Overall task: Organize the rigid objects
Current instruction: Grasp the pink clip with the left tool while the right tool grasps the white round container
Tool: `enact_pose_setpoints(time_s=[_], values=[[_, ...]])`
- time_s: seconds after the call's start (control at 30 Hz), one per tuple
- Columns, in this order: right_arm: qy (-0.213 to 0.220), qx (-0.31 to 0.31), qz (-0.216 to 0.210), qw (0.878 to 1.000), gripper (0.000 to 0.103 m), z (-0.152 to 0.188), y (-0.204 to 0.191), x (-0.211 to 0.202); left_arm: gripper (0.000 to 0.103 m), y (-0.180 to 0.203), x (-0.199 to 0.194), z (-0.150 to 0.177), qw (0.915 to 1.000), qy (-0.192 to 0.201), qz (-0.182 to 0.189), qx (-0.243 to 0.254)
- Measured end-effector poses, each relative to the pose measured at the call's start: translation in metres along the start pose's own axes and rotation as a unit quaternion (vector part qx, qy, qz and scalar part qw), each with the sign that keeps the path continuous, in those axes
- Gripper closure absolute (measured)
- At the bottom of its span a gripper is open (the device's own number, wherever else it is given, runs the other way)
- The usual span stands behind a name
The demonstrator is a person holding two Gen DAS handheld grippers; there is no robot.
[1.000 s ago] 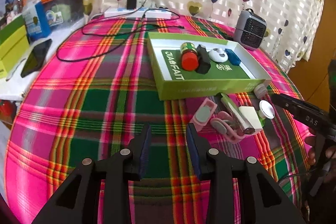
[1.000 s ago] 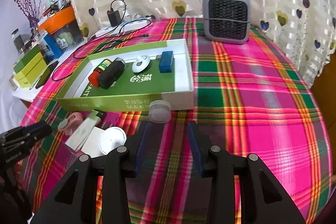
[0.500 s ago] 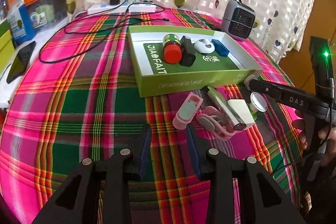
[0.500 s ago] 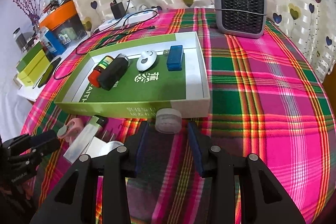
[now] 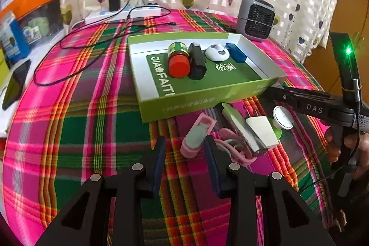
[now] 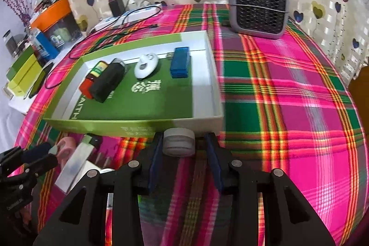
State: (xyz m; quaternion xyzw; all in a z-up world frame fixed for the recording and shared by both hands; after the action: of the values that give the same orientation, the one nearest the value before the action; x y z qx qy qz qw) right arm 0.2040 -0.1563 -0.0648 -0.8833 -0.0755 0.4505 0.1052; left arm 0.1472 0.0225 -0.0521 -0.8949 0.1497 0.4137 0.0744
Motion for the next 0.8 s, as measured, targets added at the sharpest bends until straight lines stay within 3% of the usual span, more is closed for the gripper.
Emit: enact_pose_setpoints(time_s=[0.13, 0.2, 0.8], values=[[0.004, -0.009, 0.014, 1.000, 0.064, 0.000, 0.004, -0.001, 0.070, 0.004, 0.004, -0.005, 0.9999, -0.003, 0.001, 0.013], [0.006, -0.013, 0.016, 1.000, 0.075, 0.001, 0.004, -0.002, 0.070, 0.005, 0.007, -0.008, 0.9999, -0.003, 0.002, 0.016], [0.010, -0.012, 0.010, 1.000, 0.075, 0.002, 0.002, -0.002, 0.070, 0.004, 0.028, -0.019, 0.9995, -0.025, -0.013, 0.012]])
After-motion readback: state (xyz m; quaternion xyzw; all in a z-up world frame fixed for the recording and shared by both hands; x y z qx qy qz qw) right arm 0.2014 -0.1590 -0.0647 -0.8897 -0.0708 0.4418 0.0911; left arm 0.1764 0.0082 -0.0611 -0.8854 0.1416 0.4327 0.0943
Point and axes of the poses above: each gripper's, at about its wrist camera, not at the fingertips, and x roughly the way its jaws point, y to its right, z to its underside, the point moved 9 cm from there along x, roughly the way its jaws point, and after that the axes turned 11 degrees about x, right-handed, at the moved point
